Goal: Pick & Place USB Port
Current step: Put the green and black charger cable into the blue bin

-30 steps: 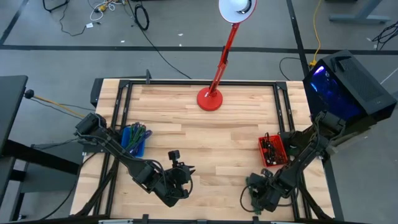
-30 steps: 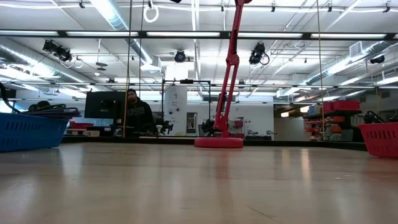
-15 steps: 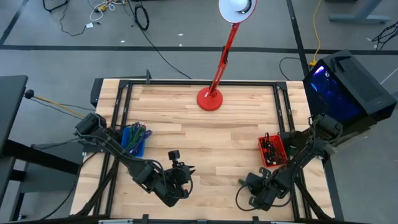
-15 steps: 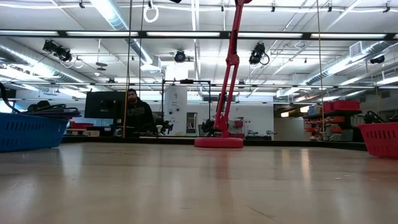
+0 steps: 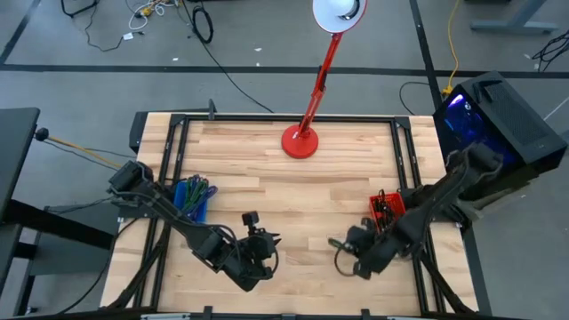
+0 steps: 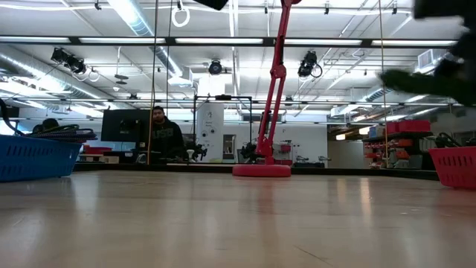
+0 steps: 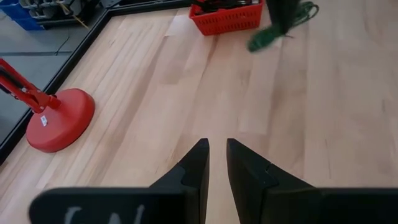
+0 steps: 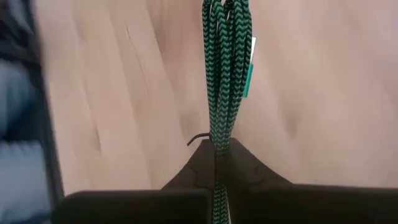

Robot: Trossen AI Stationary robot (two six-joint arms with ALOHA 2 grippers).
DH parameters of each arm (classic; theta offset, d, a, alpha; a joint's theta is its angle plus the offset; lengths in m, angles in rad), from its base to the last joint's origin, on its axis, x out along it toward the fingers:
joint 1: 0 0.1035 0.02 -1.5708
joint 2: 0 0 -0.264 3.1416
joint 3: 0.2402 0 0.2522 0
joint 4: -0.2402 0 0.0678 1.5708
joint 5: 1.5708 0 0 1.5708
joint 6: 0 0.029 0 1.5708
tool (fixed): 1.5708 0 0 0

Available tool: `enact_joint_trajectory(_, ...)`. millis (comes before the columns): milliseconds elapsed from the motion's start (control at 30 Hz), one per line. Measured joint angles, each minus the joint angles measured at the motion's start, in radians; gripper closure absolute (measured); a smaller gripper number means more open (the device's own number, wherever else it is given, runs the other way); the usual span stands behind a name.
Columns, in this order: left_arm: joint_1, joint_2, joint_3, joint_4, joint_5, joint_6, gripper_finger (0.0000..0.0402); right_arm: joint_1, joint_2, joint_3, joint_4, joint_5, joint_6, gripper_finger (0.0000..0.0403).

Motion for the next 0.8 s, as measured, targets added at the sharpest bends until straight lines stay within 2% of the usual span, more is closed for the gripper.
enact_joint_trajectory(200, 0.055, 0.0, 0.0, 0.069, 0.0, 0.008, 0.0339, -0.111, -0.198, 0.0, 0.07, 0.189, -0.238, 0.0396)
enact_joint_trajectory(333, 0.09, 0.0, 0.0, 0.255, 0.008, 0.17, 0.0339, -0.165, -0.303, 0.0, 0.259, 0.296, -0.454, 0.0396)
enact_joint_trajectory(467, 0.128, 0.0, 0.0, 0.536, 0.078, 0.376, 0.0339, -0.184, -0.353, 0.001, 0.527, 0.286, -0.709, 0.0396)
enact_joint_trajectory(567, 0.159, 0.0, 0.0, 0.717, 0.178, 0.504, 0.0339, -0.184, -0.363, 0.002, 0.689, 0.218, -0.856, 0.0396)
enact_joint_trajectory(667, 0.192, 0.0, 0.0, 0.851, 0.281, 0.553, 0.0339, -0.184, -0.363, 0.002, 0.765, 0.186, -0.923, 0.0396)
enact_joint_trajectory(800, 0.232, 0.0, 0.0, 0.944, 0.389, 0.559, 0.0339, -0.184, -0.361, 0.002, 0.772, 0.154, -0.928, 0.0396)
